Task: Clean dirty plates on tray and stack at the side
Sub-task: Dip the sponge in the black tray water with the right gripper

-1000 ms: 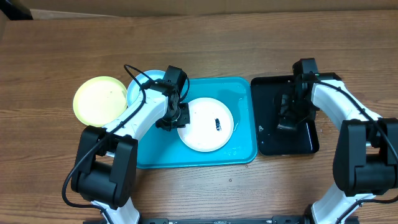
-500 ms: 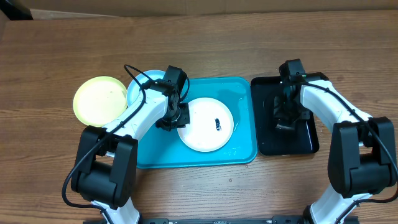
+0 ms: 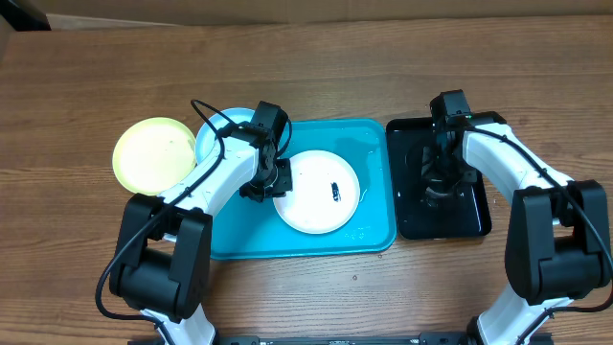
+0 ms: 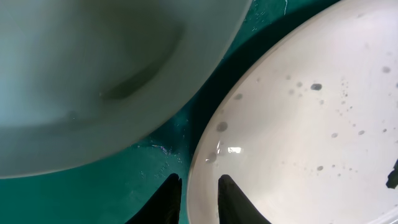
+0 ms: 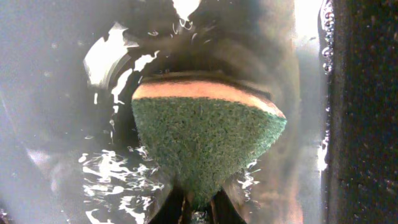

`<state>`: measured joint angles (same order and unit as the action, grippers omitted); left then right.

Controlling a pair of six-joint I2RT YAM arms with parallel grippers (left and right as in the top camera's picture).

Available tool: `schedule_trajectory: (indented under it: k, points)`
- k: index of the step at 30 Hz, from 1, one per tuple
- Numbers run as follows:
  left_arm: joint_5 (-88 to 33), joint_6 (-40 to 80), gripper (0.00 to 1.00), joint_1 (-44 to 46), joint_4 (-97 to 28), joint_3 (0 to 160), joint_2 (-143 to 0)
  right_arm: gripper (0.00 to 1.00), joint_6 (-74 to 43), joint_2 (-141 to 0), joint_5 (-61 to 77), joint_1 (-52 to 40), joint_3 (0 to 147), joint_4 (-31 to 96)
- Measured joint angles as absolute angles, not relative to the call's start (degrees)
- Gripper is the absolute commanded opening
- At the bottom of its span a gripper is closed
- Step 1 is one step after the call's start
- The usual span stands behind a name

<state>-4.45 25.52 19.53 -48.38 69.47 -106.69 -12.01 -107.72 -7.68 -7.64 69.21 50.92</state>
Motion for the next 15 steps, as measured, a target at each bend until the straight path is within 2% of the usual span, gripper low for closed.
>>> schedule_trajectory:
  k: [5,13,15]
  points:
    - [-4.3,25.5,0.31,19.5,-48.2,69.5,-106.7,0.04,-12.0,-107.7,-7.4,-7.6,69.4,50.3]
    - [-3.5,25.7,0.31,19.5,-47.8,69.5,-106.7,0.04,-12.0,-107.7,-4.4,-7.6,69.4,49.5]
    - [-3.5,25.8,0.27,19.5,-47.5,69.5,-106.7,0.04,-12.0,-107.7,-4.4,-7.6,69.4,49.5]
